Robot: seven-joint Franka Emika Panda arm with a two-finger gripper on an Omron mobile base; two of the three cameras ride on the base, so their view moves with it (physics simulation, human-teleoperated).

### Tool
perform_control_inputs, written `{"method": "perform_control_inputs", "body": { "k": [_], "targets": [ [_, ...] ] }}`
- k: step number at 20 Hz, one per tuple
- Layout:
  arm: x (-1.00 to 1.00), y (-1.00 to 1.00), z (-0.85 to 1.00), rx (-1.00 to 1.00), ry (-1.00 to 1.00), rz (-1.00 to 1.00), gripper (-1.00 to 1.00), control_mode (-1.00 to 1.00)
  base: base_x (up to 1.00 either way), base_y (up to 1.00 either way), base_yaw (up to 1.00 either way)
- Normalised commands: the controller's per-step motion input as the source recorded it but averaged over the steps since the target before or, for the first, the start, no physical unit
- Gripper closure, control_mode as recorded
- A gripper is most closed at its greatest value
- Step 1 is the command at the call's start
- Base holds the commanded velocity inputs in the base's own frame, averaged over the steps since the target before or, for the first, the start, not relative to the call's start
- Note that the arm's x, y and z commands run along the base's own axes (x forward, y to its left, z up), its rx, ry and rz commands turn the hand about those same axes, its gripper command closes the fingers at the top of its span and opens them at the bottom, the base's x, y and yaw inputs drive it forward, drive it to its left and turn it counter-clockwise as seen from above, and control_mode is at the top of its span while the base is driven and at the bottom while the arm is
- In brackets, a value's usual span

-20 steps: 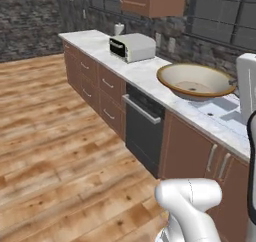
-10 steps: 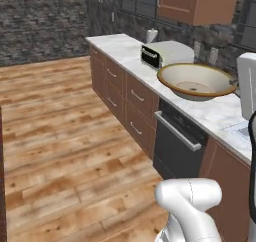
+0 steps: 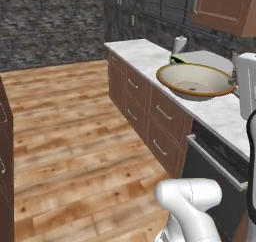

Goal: Move the bowls from the cabinet to the plates on the dining table.

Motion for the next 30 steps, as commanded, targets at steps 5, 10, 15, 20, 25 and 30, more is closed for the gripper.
{"method": "perform_control_inputs", "body": {
  "k": [5, 10, 15, 20, 25, 30],
  "targets": [
    [0.00, 0.00, 0.00, 0.00, 0.00, 0.00, 1.00, 1.00, 1.00, 0.00, 0.16],
    [0.00, 0.00, 0.00, 0.00, 0.00, 0.00, 1.00, 1.00, 1.00, 0.00, 0.18],
    [0.00, 0.00, 0.00, 0.00, 0.00, 0.00, 1.00, 1.00, 1.00, 0.00, 0.40],
    [0.00, 0.00, 0.00, 0.00, 0.00, 0.00, 1.00, 1.00, 1.00, 0.00, 0.57],
    [0.00, 0.00, 0.00, 0.00, 0.00, 0.00, 1.00, 1.00, 1.00, -0.02, 0.69],
    [0.00, 0.00, 0.00, 0.00, 0.00, 0.00, 1.00, 1.00, 0.81, 0.01, 0.78]
  ]
}}
